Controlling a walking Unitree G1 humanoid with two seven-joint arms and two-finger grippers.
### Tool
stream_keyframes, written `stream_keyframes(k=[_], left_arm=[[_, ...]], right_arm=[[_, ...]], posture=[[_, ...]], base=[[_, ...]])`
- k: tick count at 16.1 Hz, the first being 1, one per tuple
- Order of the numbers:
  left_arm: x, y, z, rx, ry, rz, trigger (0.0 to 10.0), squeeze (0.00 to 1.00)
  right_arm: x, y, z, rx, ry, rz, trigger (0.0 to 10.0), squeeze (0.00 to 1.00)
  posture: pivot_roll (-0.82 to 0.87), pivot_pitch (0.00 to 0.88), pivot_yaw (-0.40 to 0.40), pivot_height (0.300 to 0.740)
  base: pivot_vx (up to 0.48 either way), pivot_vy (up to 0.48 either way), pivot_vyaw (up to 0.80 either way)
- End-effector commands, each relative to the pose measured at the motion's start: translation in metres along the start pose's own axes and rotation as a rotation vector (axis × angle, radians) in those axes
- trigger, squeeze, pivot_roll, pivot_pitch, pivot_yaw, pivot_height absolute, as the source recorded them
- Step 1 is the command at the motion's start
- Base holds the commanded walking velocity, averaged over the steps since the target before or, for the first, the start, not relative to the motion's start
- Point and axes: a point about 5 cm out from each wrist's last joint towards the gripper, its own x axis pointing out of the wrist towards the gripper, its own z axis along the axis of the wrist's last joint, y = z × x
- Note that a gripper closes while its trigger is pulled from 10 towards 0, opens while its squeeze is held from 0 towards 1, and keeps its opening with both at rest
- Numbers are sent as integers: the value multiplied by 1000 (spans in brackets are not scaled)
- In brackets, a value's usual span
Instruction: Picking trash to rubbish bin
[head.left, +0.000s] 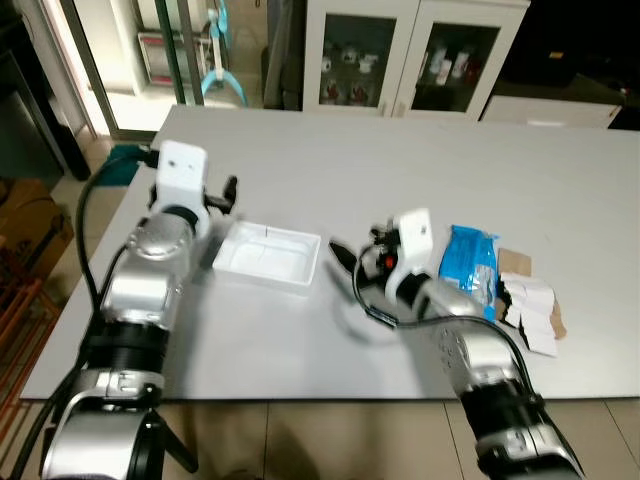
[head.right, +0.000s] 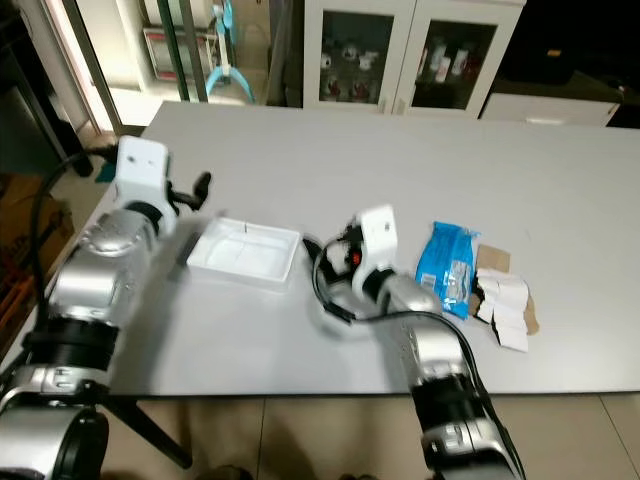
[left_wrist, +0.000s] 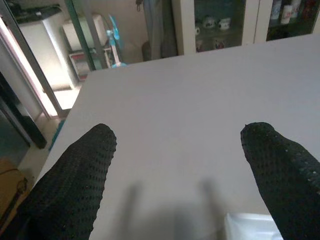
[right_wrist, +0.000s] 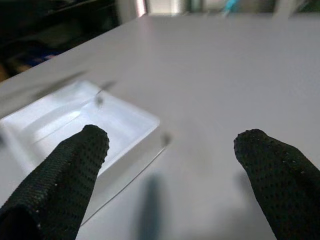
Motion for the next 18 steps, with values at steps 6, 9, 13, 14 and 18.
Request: stream_keyframes(k=[6, 9, 13, 14, 18], left_arm=[[-3, -15, -3, -64, 47, -109, 10000, 0], [-1, -11, -10, -166, 160, -132, 10000, 0], [-2, -2, -16, -131, 261, -75, 10000, 0], [-3, -3, -20, -117, 296, -74, 10000, 0], [-8, -14, -34, -132, 370, -110, 10000, 0]], right_arm=[[-9, 6, 9, -7, 32, 109, 10000, 0], [-9, 9, 10, -3, 37, 113, 10000, 0], [-10, 13, 9, 4, 43, 129, 10000, 0], [-9, 13, 8, 6, 46, 125, 10000, 0], [-9, 14, 10, 4, 44, 133, 10000, 0]], posture=[[20, 27, -54, 740], [24, 19, -50, 740], [27, 10, -49, 740], [29, 8, -48, 740], [24, 0, -47, 740]], base=[[0, 0, 0], [0, 0, 0], [0, 0, 0], [0, 0, 0], [0, 0, 0]])
